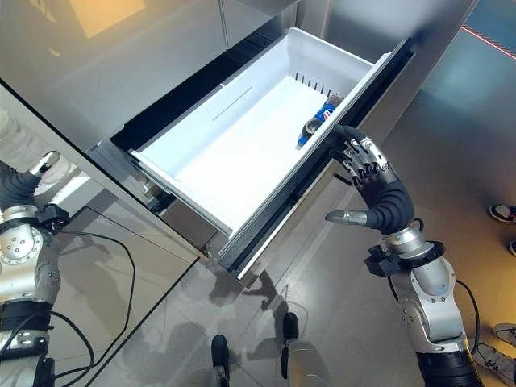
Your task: Take the drinks into the refrigerator
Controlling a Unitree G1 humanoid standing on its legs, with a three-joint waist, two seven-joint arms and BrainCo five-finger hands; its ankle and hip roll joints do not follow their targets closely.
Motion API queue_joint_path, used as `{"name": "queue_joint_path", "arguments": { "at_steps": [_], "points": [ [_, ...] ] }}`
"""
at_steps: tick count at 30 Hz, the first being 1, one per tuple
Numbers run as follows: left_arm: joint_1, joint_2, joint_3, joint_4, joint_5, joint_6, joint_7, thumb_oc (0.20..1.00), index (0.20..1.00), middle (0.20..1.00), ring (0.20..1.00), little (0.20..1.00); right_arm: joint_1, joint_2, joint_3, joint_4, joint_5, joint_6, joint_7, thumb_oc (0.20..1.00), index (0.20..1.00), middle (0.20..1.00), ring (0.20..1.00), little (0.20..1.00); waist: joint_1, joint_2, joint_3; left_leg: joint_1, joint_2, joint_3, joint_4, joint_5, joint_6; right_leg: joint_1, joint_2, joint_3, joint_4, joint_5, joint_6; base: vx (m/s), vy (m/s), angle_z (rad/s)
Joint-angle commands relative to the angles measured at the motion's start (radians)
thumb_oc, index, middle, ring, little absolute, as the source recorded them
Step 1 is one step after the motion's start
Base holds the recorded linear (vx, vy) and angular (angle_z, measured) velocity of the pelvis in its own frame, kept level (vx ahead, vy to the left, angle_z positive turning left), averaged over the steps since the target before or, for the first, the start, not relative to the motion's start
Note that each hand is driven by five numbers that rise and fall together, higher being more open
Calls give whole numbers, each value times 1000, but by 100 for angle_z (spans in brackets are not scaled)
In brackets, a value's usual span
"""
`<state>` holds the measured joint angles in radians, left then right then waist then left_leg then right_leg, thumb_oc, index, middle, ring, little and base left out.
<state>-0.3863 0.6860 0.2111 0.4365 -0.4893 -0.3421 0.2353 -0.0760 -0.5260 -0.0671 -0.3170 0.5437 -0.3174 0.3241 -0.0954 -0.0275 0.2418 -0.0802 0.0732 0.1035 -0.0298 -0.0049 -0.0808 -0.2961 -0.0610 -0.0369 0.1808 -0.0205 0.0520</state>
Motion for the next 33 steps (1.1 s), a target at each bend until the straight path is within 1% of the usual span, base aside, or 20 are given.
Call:
{"name": "queue_joint_path", "arguments": {
  "at_steps": [1,3,4,5,6,17,22,28,30,33],
  "points": [
    [-285,35,-227,-29,75,-71,-90,1000,1000,1000,1000,1000,-40,-12,-13,-116,39,-46,5,1000,1000,1000,1000,1000,-121,29,-10,44,-15,-26,181,-186,41,41,36,-12,144,-166,13,0,0,0],
    [-294,13,-242,-31,72,-74,-97,1000,1000,1000,1000,1000,-42,-4,-10,-120,40,-49,4,1000,1000,1000,1000,1000,-124,28,-7,44,-15,-20,187,-191,42,40,38,-5,144,-165,12,0,0,0],
    [-292,9,-243,-34,76,-73,-102,947,947,947,947,947,-42,-1,-12,-120,40,-49,5,1000,1000,1000,1000,1000,-126,28,-6,46,-15,-19,188,-193,42,40,38,-3,143,-165,12,0,0,0],
    [-288,5,-243,-38,79,-73,-105,517,517,517,517,517,-41,2,-16,-122,39,-49,7,1000,1000,1000,1000,1000,-127,28,-7,46,-15,-17,189,-194,41,40,38,-2,142,-165,11,0,0,0],
    [-284,3,-247,-43,80,-72,-111,200,200,200,200,200,-39,3,-18,-124,40,-49,9,1000,1000,1000,1000,1000,-128,28,-6,47,-14,-15,191,-195,42,40,39,-1,142,-164,12,0,0,0],
    [-249,-8,-237,-60,111,-70,-131,200,200,200,200,200,-25,21,-37,-131,37,-50,22,1000,1000,1000,1000,1000,-129,34,-12,54,-14,-9,182,-196,42,47,43,9,128,-162,9,0,0,0],
    [-198,-21,-213,-123,93,-80,-153,200,200,200,200,200,-16,28,-51,-105,26,-47,14,1000,1000,1000,1000,1000,-123,31,-12,53,-14,-15,182,-196,43,52,43,4,122,-163,8,0,0,0],
    [-59,-56,-142,-275,36,-98,-213,200,200,200,200,200,-9,24,-86,-48,0,-47,-16,1000,1000,1000,1000,1000,-105,26,-15,50,-16,-25,177,-194,44,61,40,-3,111,-159,6,0,0,0],
    [-3,-70,-119,-324,17,-103,-236,200,200,200,200,200,-7,14,-100,-24,-33,-47,-35,1000,1000,1000,1000,1000,-96,23,-15,49,-18,-29,181,-197,45,68,36,-4,108,-157,6,0,0,0],
    [107,-103,-82,-409,-35,-106,-299,200,200,200,200,200,-11,-2,-126,9,-57,-49,-50,1000,1000,1000,1000,1000,-78,19,-15,45,-23,-39,190,-201,47,80,33,-8,103,-156,4,0,0,0]
  ]
}}
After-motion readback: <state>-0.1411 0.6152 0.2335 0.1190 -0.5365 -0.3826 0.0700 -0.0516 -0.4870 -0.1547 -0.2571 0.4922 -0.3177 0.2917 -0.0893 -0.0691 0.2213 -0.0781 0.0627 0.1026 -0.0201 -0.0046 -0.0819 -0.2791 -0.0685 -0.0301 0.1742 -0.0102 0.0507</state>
